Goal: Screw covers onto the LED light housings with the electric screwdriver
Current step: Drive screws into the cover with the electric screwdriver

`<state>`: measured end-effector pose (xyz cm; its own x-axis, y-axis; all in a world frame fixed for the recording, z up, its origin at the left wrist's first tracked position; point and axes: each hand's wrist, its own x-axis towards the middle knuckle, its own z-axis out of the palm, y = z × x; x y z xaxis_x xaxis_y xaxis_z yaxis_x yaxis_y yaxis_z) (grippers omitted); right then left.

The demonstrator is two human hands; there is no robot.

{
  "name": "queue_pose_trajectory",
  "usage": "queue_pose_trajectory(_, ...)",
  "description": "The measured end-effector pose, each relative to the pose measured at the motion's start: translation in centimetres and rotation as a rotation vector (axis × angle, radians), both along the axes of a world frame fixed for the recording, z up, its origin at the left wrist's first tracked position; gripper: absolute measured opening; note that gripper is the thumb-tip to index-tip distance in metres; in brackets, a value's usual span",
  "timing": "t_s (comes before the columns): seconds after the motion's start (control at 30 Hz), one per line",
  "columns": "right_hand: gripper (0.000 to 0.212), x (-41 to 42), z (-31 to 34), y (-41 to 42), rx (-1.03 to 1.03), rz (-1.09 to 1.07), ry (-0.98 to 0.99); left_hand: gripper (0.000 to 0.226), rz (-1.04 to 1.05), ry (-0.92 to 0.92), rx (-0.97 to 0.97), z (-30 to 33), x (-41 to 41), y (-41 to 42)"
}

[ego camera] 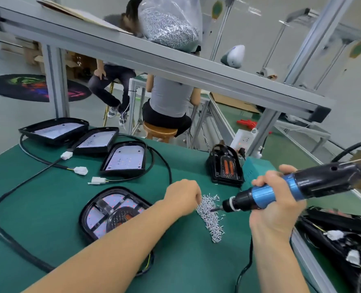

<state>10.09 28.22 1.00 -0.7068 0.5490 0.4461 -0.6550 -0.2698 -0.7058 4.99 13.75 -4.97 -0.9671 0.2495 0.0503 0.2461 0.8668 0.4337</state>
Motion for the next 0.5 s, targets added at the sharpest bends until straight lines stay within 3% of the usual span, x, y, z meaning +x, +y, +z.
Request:
queue_pose_trajectory(0.13,0.024,0.4,-0.6,1.2,0.002,-0.014,-0.002,0.034,-0.056,-0.088,-0.165,-1.5,-1.4,1.9)
queue_pose_trajectory(0.5,0.024,0.2,-1.8,2.2,-0.014,-0.012,-0.027,0.019,-0.194,0.087,-0.522,-1.5,-0.6,3.8)
